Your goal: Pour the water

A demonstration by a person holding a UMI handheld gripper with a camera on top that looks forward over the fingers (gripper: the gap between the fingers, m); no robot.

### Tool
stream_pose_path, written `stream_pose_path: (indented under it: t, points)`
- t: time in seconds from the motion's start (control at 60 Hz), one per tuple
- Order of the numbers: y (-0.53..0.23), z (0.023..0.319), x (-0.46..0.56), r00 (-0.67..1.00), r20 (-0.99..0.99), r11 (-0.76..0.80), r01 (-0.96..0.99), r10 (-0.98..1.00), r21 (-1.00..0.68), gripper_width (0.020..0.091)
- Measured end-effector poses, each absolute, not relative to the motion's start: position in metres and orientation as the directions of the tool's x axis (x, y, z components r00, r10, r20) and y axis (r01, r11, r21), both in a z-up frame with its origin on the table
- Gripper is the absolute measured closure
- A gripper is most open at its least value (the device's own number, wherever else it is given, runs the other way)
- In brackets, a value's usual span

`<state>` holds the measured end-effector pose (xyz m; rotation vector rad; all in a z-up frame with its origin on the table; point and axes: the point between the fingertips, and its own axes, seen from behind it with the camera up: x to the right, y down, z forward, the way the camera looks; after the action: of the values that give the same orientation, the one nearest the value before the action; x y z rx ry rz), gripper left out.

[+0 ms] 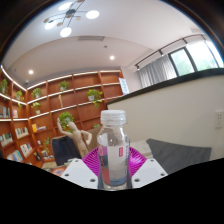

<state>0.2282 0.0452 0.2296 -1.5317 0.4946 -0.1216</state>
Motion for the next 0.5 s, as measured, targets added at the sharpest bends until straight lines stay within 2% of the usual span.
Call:
stream_pose_path:
  t: [0.017, 0.033, 0.067, 0.2, 0.217, 0.233, 0.35, 0.5]
  points:
    - [0.041, 0.226, 0.238, 0.894, -0.194, 0.048, -0.191, -0.403, -0.98, 0.0741]
    - [0.029, 0.237, 0.239, 0.888, -0.167, 0.03, -0.17, -0.428, -0.985, 0.074]
    - [0.026, 0.228, 0.254, 0.88, -0.123, 0.005, -0.136, -0.458, -0.991, 0.074]
    - [0.033, 0.175, 0.312, 0.853, -0.062, -0.062, -0.11, -0.519, -0.992, 0.0742]
    - [0.038, 0.157, 0.329, 0.849, -0.051, -0.065, -0.099, -0.526, -0.993, 0.0743]
    - [0.03, 0.175, 0.313, 0.841, -0.037, -0.085, -0.098, -0.54, -0.992, 0.0743]
    - [0.031, 0.138, 0.346, 0.806, 0.021, -0.135, -0.074, -0.592, -0.988, 0.074]
    - [0.047, 0.119, 0.348, 0.818, -0.017, -0.114, -0.101, -0.575, -0.988, 0.0727]
